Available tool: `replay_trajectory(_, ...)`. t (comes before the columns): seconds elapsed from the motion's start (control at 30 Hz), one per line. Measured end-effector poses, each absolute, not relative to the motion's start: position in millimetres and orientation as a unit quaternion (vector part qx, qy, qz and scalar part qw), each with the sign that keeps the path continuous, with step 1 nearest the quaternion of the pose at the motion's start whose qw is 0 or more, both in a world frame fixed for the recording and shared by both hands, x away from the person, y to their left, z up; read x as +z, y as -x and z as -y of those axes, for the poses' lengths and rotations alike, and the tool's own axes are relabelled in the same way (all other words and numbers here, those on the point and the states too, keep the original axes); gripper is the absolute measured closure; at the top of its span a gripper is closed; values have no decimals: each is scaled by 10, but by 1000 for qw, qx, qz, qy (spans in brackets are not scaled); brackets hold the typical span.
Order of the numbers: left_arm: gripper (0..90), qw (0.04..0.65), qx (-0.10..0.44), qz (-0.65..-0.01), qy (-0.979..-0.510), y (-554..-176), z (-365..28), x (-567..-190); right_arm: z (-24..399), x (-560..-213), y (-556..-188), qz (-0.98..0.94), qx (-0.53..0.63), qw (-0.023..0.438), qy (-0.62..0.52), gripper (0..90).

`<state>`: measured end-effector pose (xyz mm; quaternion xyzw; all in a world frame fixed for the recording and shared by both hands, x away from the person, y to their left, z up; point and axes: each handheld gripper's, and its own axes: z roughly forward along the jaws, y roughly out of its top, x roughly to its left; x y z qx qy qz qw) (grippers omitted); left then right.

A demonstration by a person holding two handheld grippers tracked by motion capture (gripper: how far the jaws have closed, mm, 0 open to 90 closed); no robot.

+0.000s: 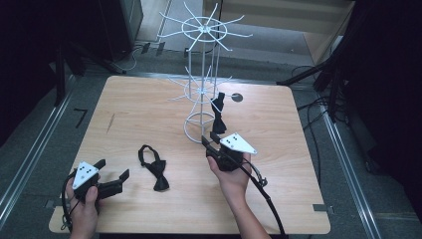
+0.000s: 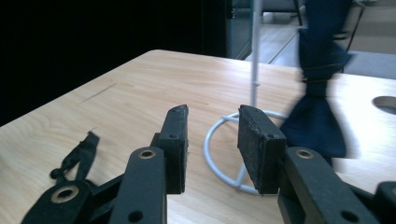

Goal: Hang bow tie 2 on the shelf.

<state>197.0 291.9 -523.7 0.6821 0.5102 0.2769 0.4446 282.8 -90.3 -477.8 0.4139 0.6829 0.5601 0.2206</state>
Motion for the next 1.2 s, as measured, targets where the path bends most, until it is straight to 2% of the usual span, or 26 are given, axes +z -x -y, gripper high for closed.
replay_trajectory(0.67,81,445,275,-510,-683,-1973,-2919,-5238,476,-4959,-2640,-713,555,174,-391,663)
replay_trajectory(1.2,81,445,274,-510,-684,-1977,-2920,-5238,93,-5176,-2505,-741,538,115,-384,640)
